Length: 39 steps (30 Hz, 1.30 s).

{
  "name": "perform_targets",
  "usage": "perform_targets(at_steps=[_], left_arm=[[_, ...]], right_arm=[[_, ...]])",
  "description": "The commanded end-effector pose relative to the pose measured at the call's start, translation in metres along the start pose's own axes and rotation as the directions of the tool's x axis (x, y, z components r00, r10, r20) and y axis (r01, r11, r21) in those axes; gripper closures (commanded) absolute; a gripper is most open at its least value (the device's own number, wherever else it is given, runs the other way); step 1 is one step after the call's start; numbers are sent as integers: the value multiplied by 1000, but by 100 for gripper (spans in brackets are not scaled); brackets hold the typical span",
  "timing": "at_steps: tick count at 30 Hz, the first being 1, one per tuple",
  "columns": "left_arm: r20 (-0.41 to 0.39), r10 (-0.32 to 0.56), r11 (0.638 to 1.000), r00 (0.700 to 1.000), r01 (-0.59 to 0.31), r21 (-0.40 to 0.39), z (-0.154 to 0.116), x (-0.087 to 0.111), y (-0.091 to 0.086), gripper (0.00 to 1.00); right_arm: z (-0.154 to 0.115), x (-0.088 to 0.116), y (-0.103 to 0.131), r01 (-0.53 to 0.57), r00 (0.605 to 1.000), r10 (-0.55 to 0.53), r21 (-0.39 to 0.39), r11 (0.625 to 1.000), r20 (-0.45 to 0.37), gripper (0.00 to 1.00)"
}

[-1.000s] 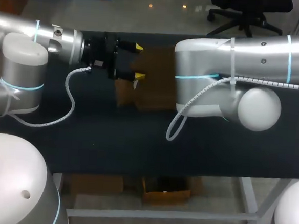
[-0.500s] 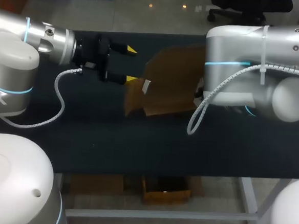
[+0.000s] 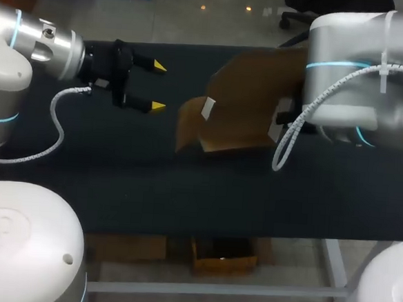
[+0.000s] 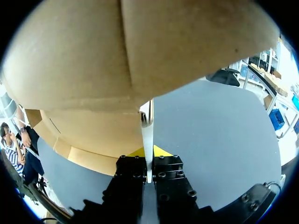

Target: Assemble the packaging by folding the flat box into shape, placing the metal phone stand inside, and closing the box properly

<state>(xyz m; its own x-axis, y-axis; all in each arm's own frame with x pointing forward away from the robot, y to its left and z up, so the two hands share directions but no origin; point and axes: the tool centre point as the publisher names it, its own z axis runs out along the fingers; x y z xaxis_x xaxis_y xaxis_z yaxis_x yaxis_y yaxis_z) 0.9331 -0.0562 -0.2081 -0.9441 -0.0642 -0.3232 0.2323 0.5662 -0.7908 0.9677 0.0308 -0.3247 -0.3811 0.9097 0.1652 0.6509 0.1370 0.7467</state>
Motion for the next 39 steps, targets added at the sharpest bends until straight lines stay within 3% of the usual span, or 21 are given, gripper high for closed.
perform_targets(at_steps=[1, 5, 12, 15, 30, 34, 39], left_arm=[[-10, -1, 1000, 1000, 1, -16, -7, 5, -5, 0], [-29, 5, 1000, 1000, -6, -22, -8, 8, -8, 0], [-150, 0, 999, 989, -7, -46, -9, 17, -5, 0], [-147, -25, 998, 989, 16, -64, -14, 16, -4, 0], [-147, -25, 998, 989, 16, -64, -14, 16, -4, 0], [-137, -23, 995, 990, 9, -104, -6, 9, -6, 0], [-111, -43, 989, 993, 27, -144, -6, 4, -4, 0]], right_arm=[[-7, -9, 5, 34, 962, 27, 217, 976, -273, 100], [-7, -14, 5, 48, 936, 43, 250, 967, -350, 100], [-5, -33, 4, 25, 925, 111, 350, 936, -364, 100], [-11, -39, 9, 40, 905, 118, 356, 934, -410, 100], [-11, -39, 9, 40, 905, 118, 356, 934, -410, 100], [-13, -36, 12, 37, 909, 153, 441, 897, -388, 100], [-20, -37, 16, 32, 947, 140, 520, 854, -289, 100]])
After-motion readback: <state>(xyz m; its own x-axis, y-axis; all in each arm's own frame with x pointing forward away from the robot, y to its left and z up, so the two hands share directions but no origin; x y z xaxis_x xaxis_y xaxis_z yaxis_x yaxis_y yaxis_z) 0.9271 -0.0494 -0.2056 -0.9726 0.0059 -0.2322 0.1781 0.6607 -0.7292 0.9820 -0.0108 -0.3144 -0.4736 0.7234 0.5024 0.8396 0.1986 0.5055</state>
